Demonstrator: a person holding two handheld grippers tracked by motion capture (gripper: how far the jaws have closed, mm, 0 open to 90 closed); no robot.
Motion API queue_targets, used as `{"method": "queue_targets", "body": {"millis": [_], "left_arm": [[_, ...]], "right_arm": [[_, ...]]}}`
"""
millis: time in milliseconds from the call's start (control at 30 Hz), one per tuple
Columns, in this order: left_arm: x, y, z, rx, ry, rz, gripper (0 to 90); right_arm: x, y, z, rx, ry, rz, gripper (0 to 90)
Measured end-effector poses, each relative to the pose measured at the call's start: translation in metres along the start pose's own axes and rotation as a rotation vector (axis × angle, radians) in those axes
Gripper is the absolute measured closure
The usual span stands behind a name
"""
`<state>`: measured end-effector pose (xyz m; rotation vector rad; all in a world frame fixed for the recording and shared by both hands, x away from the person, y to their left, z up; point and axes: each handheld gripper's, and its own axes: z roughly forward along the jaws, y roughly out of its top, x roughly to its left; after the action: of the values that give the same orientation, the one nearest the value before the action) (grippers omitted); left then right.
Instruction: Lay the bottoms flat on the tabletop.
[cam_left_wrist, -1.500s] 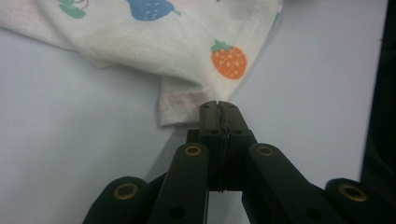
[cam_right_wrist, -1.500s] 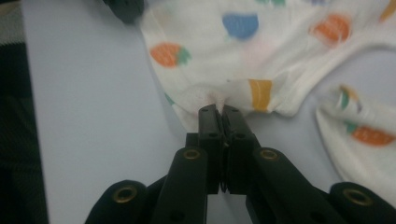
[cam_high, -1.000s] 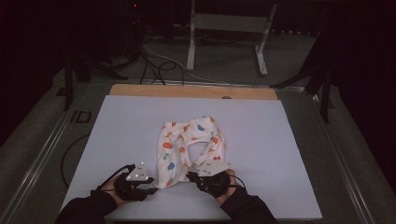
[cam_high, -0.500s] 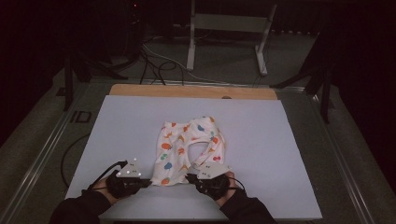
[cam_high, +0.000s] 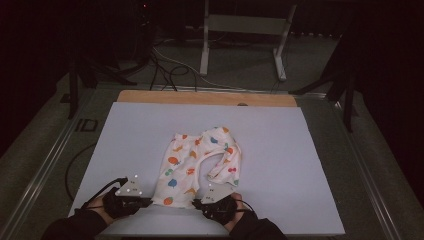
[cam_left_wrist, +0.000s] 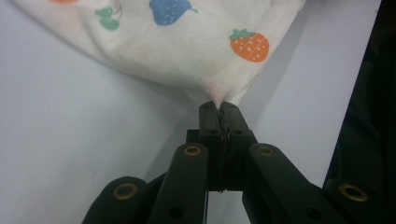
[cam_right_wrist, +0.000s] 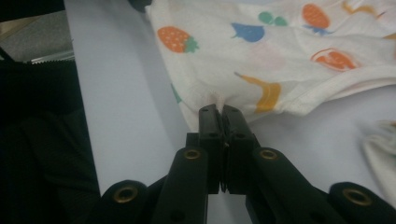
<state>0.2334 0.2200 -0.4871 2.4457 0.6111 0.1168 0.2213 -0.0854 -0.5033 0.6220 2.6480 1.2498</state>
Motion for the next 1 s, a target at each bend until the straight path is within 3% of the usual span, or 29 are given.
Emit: {"method": "queue_targets", "body": {"millis": [200,300,400,467,533,600,700,767,867,1000], "left_arm": [[0.003,-0.006,0.003,0.008,-0.023,-0.01,89.7],[0.002,-0.006,0.005,0.022,-0.028,0.004,89.6],[0.001,-0.006,0.005,0.02,-0.037,0.017,87.5],[0.001,-0.006,0.003,-0.008,-0.024,0.022,75.2],[0.001,-0.006,0.001,-0.034,-0.004,0.018,57.1],[0.002,-0.005,-0.001,-0.055,0.008,-0.001,40.7],[0.002,-0.003,-0.004,-0.105,0.017,-0.028,26.5],[0.003,-0.002,-0.006,-0.136,-0.008,-0.033,14.3],[0.005,-0.001,-0.008,-0.163,0.001,-0.049,5.6],[0.005,0.0,-0.007,-0.168,0.021,-0.064,0.9]], "right_arm": [[0.003,-0.006,0.009,0.04,0.034,-0.001,88.3],[0.005,-0.009,0.014,0.067,0.033,-0.034,88.0],[0.004,-0.01,0.015,0.073,0.039,-0.034,84.8],[0.003,-0.008,0.012,0.049,0.072,0.011,73.6],[0.0,-0.005,0.008,0.015,0.077,0.008,60.7],[-0.003,-0.002,0.0,-0.031,0.044,0.01,52.6],[-0.012,0.001,-0.012,-0.082,-0.022,0.018,37.5],[-0.022,0.002,-0.02,-0.112,-0.04,0.031,27.1],[-0.036,0.0,-0.033,-0.148,-0.083,0.056,15.1],[-0.054,-0.005,-0.049,-0.181,-0.147,0.096,8.9]]}}
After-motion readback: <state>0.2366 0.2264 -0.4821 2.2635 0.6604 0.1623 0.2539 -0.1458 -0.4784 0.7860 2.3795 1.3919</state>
